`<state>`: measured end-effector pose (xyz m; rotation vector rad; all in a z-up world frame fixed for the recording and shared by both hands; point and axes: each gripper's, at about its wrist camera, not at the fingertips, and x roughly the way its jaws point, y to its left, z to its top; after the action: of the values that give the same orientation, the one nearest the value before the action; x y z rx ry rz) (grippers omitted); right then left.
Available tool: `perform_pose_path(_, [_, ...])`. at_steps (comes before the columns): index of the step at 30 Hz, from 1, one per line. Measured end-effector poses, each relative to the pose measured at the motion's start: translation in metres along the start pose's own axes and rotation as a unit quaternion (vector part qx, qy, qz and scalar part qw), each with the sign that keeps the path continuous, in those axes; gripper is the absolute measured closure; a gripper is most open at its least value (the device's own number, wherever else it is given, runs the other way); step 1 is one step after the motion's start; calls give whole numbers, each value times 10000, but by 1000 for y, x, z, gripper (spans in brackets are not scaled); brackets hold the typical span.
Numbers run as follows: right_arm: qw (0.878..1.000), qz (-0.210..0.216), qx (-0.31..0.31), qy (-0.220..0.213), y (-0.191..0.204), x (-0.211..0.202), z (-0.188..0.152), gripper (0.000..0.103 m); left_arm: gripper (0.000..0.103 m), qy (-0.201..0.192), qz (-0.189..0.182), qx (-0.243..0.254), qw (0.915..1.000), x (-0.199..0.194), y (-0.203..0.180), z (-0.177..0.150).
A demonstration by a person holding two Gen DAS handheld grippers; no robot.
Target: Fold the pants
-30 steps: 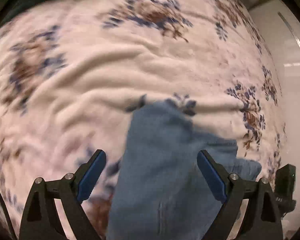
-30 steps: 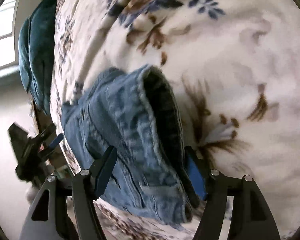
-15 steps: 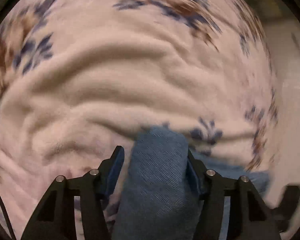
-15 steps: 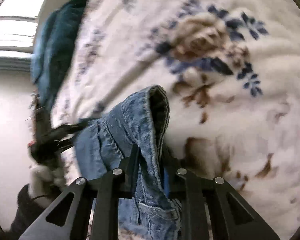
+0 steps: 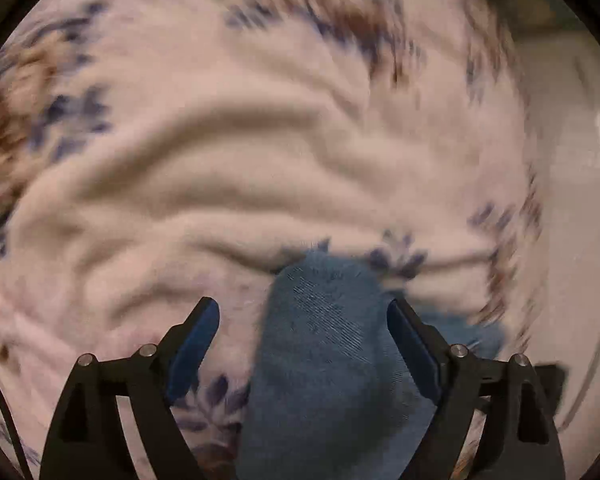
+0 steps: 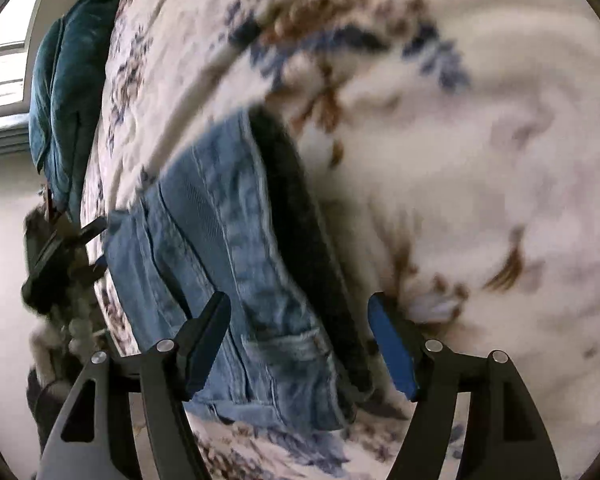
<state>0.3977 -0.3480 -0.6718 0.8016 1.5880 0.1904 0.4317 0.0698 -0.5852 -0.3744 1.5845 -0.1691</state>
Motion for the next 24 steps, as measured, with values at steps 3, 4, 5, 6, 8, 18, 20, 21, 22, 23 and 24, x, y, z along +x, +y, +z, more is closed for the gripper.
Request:
perform_pose_path(3, [9997, -139, -188, -79, 1, 6, -13, 58, 43, -22, 260, 480, 9985, 14, -13, 2])
perform_pose_path(4, [9999, -106, -74, -88, -5, 6, -15, 63, 41, -121, 458, 624, 9969, 14, -17, 4])
perform_pose_path(5, [9998, -63, 172, -124, -16, 6, -16, 63, 38, -219, 589, 654, 9959, 12, -18, 7])
perform_pose_path(6, [9995, -9, 298, -119, -21, 7, -16, 63, 32, -234, 540, 541, 9968, 10, -15, 8])
perform_pose_path(8, [9997, -83, 206, -116, -21, 5, -20, 51, 30, -233, 398, 339, 9984, 2, -12, 7])
perform_pose_path(18, [9819, 956, 1613, -252, -55, -24, -95, 36, 13, -842, -213, -258, 9959, -62, 12, -103])
perform_pose_path(20, [9783, 1024, 1783, -240, -59, -10, -101, 63, 13, -554, -85, -492, 9972, -44, 18, -126])
perform_pose_path(21, [9754, 1163, 1854, -260, -58, -2, -103, 81, 13, -441, -102, -550, 9975, -35, 20, -132])
perform_pose_path(22, [9726, 1216, 1954, -328, -56, 2, -106, 82, 13, -348, -81, -602, 9975, -26, 22, -139])
perform_pose_path(23, [9735, 1141, 1928, -449, -52, -2, -110, 84, 13, -254, 21, -641, 9976, -15, 23, -146])
perform_pose_path(24, [9742, 1095, 1901, -525, -48, -7, -115, 85, 13, -231, 50, -642, 9977, -7, 23, -151])
